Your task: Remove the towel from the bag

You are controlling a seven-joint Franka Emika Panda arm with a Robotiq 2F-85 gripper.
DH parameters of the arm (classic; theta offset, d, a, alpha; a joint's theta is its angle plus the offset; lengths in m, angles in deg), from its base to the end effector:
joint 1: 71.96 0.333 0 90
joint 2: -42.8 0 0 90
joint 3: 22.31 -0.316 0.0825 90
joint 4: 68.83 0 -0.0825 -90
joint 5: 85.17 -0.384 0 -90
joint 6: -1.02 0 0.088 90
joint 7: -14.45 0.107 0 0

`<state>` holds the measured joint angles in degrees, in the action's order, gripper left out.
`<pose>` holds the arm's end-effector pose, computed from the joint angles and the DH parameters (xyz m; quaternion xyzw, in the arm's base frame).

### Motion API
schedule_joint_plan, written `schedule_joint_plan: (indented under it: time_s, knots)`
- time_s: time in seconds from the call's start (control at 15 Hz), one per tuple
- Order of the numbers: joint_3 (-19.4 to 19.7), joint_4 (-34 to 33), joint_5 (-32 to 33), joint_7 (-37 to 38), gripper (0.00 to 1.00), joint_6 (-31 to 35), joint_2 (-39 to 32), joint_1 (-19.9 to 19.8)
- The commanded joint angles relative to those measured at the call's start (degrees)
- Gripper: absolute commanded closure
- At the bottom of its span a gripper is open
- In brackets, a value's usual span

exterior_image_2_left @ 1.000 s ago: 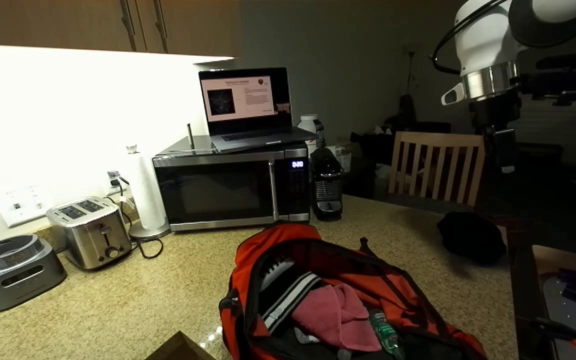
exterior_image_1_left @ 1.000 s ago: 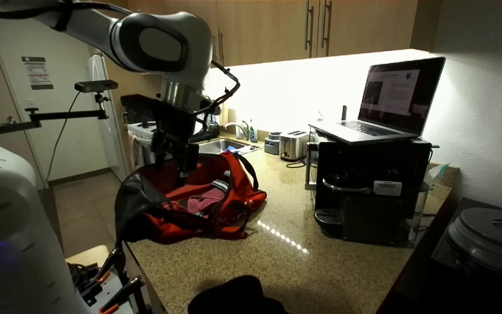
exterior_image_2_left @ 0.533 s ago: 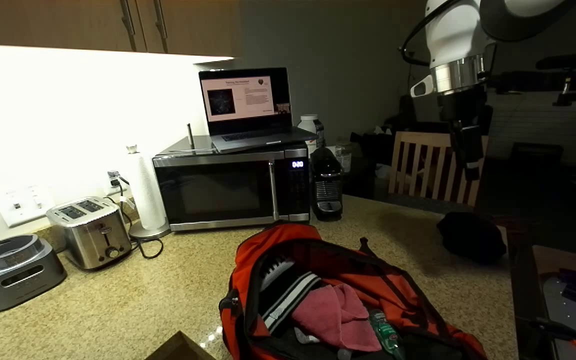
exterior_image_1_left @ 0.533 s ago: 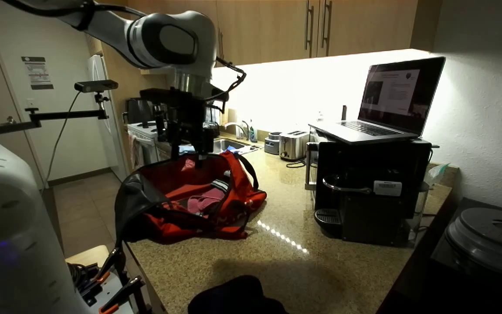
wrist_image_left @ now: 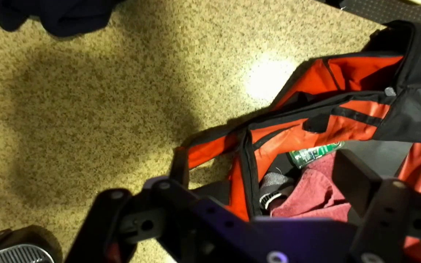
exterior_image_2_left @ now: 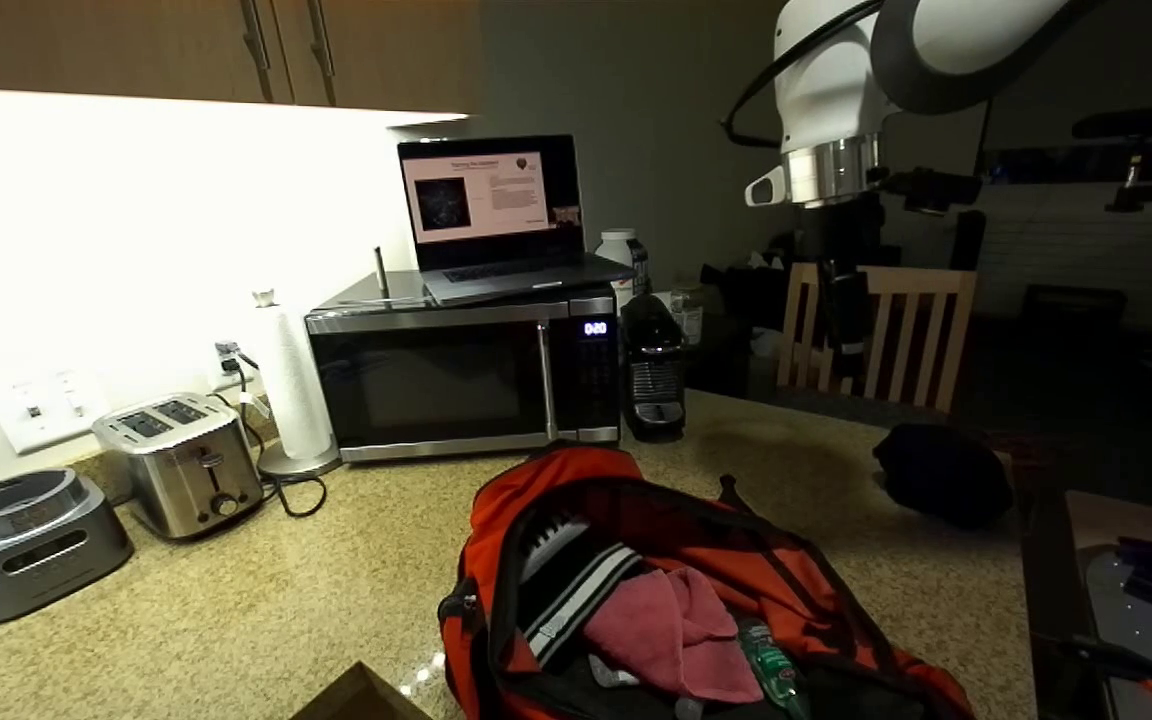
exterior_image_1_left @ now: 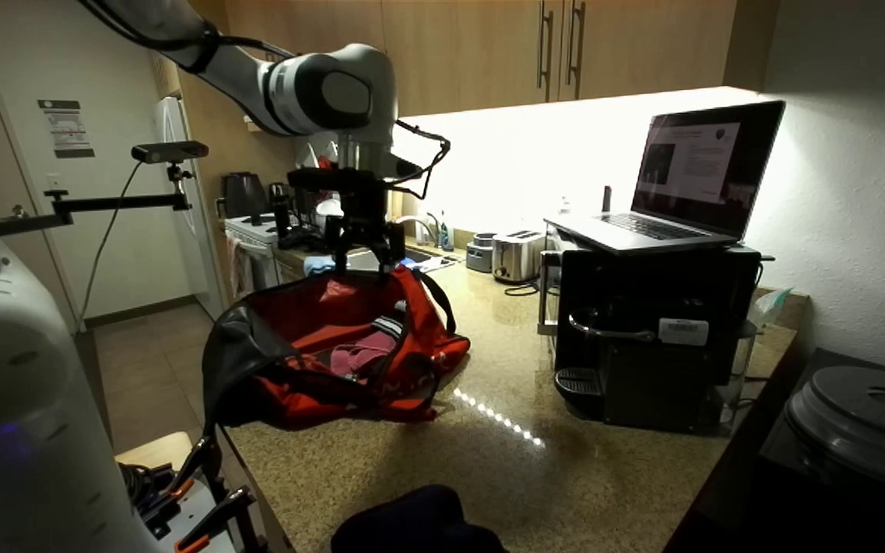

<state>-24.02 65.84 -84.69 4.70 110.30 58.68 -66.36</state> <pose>0.4348 0.0554 0.4268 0.9854 0.1486 -0.0831 0.0061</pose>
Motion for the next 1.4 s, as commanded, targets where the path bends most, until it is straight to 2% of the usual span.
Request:
schedule_joint_plan:
  time_s: [0.0, 0.73, 1.33]
  knots:
    - [-1.11, -2.95, -0.14, 1.61, 0.00, 4.18, -4.56, -0.11]
    - [-3.32, -5.77, 1.09, 2.92, 0.00, 8.65, -15.03, 0.39]
    - [-6.08, -11.83, 1.55, 5.22, 0.00, 9.47, -23.62, 2.81]
